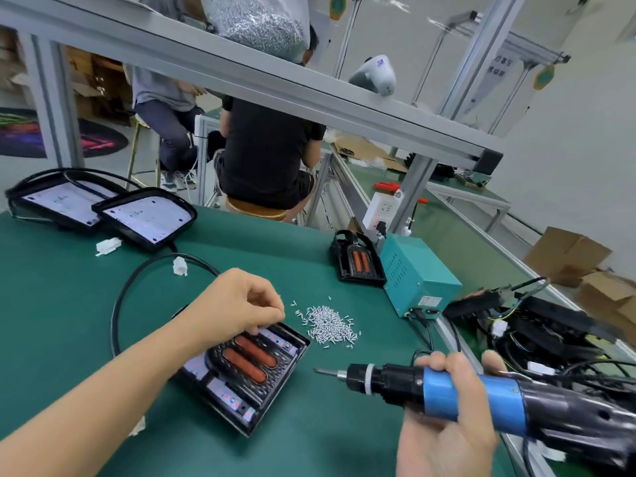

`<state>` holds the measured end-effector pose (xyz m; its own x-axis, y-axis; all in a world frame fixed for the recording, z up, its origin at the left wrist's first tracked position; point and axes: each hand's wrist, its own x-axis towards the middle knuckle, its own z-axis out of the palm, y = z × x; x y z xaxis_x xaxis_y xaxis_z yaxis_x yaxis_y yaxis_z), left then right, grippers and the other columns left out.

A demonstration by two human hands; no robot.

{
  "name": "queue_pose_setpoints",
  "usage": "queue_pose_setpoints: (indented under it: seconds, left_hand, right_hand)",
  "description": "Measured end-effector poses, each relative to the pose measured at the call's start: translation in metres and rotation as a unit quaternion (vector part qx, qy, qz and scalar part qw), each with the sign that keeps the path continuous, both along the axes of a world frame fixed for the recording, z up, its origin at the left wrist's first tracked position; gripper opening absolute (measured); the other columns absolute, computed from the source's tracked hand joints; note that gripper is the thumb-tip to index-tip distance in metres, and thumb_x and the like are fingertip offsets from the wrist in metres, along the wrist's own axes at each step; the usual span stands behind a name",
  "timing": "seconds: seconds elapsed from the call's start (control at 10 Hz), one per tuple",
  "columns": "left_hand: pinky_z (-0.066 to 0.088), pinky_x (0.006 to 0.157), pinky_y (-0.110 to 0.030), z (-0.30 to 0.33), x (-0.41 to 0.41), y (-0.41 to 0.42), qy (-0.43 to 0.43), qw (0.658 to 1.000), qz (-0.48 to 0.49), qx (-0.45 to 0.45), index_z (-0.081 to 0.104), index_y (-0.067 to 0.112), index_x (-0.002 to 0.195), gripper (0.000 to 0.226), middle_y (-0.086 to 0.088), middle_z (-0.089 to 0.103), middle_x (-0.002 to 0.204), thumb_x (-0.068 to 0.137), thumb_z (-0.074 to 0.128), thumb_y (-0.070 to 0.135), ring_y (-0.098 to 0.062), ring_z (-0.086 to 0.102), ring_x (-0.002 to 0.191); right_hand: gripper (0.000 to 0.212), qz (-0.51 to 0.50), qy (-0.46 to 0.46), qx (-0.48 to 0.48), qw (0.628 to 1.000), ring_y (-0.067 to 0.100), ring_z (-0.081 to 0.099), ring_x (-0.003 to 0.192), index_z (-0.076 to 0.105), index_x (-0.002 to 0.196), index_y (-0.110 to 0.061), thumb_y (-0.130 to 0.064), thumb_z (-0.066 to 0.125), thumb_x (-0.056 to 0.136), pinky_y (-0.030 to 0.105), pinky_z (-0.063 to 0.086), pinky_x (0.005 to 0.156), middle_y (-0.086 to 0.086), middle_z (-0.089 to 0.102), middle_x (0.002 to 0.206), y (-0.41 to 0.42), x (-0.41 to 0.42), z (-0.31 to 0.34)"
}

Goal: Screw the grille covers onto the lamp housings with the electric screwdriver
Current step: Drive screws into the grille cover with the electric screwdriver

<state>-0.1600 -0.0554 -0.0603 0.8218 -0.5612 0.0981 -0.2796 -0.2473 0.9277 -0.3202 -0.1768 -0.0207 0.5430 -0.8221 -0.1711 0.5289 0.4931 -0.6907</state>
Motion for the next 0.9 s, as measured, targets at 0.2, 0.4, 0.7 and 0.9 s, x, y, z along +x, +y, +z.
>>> queue_pose_setpoints:
  seconds: [0.2,0.4,0.7,0.9]
  left_hand:
    - [0.047,0.048,-0.025,-0.013,-0.035,0.047,0.082,0.992,0.062,-0.075,0.071,0.01,0.067,0.011,-0.013,0.069,0.067,0.075,0.075,0.003,-0.014,0.058,0.055]
    - [0.048,0.048,-0.022,-0.021,-0.054,0.065,0.126,0.98,0.077,-0.131,0.071,0.01,0.067,0.015,-0.011,0.067,0.066,0.074,0.075,-0.004,-0.013,0.057,0.055]
    - [0.051,0.058,-0.021,-0.026,-0.061,0.069,0.128,0.977,0.067,-0.154,0.077,0.017,0.078,0.019,-0.009,0.071,0.07,0.075,0.073,-0.002,-0.018,0.058,0.061]
    - [0.048,0.059,-0.017,-0.027,-0.064,0.07,0.123,0.978,0.052,-0.164,0.078,0.015,0.078,0.019,-0.011,0.07,0.069,0.075,0.073,-0.003,-0.012,0.056,0.057]
  right_hand:
    - [0.03,0.015,-0.163,-0.093,0.982,0.009,0.055,0.063,0.052,0.097,-0.027,0.002,0.05,0.089,0.022,0.052,0.074,-0.009,0.053,0.067,-0.015,0.005,-0.009]
    - [0.032,0.078,-0.177,-0.11,0.975,0.009,0.057,0.062,0.054,0.095,-0.027,0.003,0.053,0.088,0.023,0.052,0.071,-0.009,0.055,0.067,0.01,0.023,-0.012]
    - [0.034,0.081,-0.149,-0.135,0.976,0.009,0.058,0.061,0.053,0.096,-0.028,0.005,0.052,0.088,0.022,0.053,0.07,-0.007,0.054,0.066,0.024,0.025,-0.013]
    - [0.032,0.082,-0.148,-0.152,0.974,0.01,0.058,0.063,0.054,0.098,-0.027,0.003,0.054,0.087,0.023,0.053,0.071,-0.007,0.055,0.067,0.025,0.022,-0.016]
